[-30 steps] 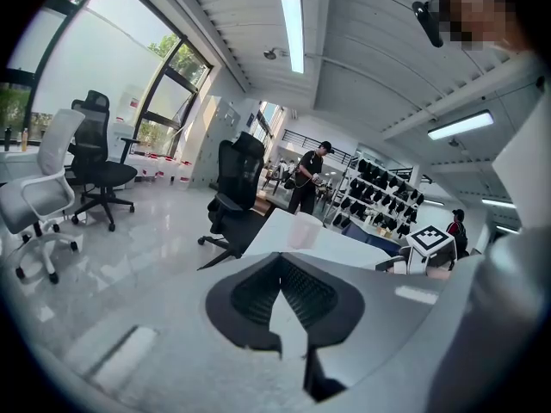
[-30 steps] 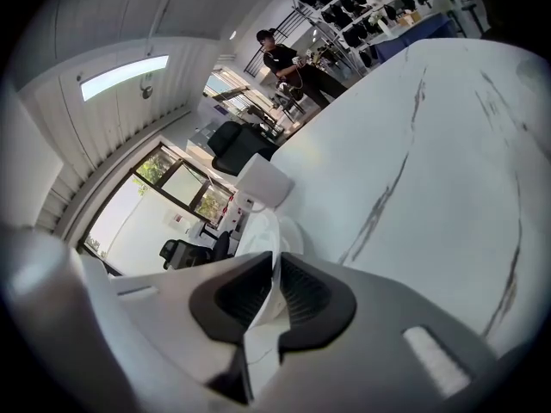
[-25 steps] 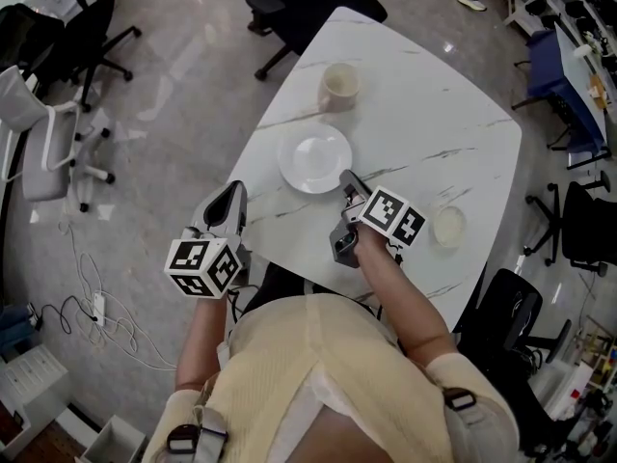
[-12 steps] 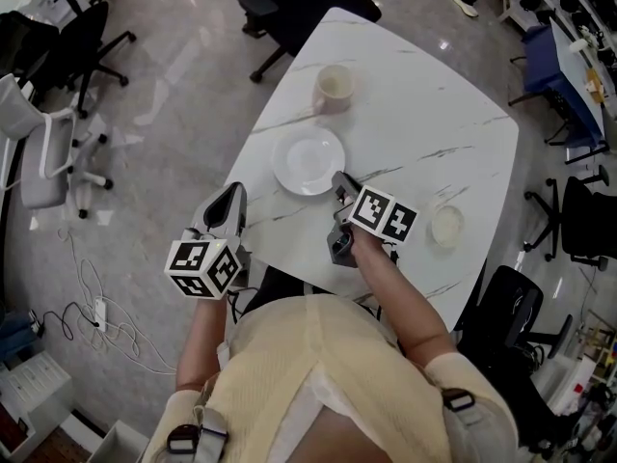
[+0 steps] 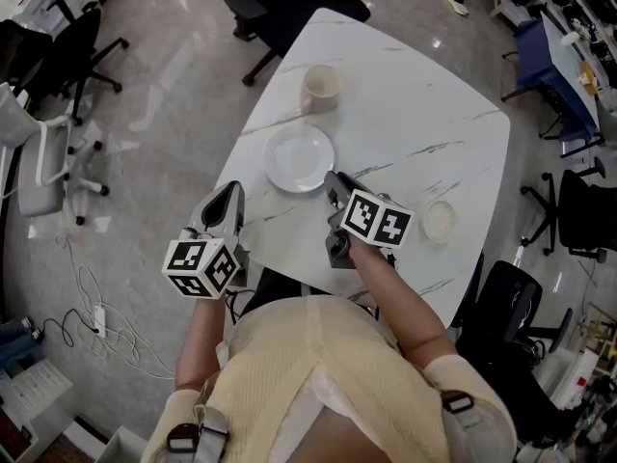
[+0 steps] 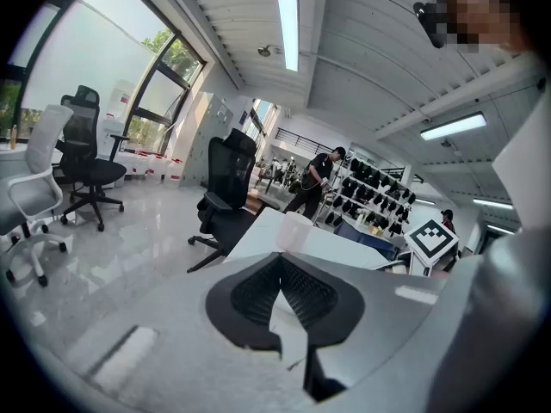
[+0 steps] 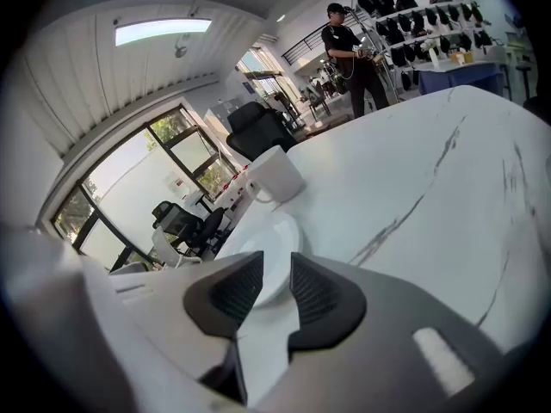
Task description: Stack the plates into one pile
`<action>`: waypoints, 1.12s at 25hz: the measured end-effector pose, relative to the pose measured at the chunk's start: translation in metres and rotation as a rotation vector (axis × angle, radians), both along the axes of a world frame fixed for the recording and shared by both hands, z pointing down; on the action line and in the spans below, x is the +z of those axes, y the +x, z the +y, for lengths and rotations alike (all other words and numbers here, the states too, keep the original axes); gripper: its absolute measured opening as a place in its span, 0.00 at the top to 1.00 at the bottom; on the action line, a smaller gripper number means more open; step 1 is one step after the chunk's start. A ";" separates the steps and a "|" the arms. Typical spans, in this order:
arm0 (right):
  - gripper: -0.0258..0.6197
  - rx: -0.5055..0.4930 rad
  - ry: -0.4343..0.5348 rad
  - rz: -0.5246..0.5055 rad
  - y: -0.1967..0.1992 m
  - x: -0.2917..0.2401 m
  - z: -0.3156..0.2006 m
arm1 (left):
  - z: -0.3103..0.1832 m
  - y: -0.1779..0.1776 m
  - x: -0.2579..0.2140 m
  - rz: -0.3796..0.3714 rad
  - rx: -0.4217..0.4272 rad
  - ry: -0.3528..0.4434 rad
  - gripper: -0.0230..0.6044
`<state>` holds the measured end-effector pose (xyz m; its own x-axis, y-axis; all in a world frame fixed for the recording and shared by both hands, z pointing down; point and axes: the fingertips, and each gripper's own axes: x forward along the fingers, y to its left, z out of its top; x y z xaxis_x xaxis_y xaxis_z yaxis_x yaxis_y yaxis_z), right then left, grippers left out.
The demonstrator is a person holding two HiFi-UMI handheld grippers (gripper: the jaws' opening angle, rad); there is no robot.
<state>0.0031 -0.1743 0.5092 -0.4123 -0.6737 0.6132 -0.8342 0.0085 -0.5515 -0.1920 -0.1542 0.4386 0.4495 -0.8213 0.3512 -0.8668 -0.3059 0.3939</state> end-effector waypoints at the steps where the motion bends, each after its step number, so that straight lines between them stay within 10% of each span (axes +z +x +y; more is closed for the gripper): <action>1: 0.81 -0.001 0.006 -0.003 0.002 -0.002 0.002 | 0.000 0.002 -0.001 0.000 0.001 0.000 0.96; 28: 0.96 -0.091 0.242 0.030 0.049 -0.073 0.046 | 0.005 0.093 -0.032 -0.023 0.170 0.028 0.96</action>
<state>0.0524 -0.1288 0.4357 -0.4624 -0.7630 0.4516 -0.8396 0.2131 -0.4997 -0.0988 -0.1488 0.4062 0.5748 -0.7438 0.3410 -0.8103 -0.4593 0.3641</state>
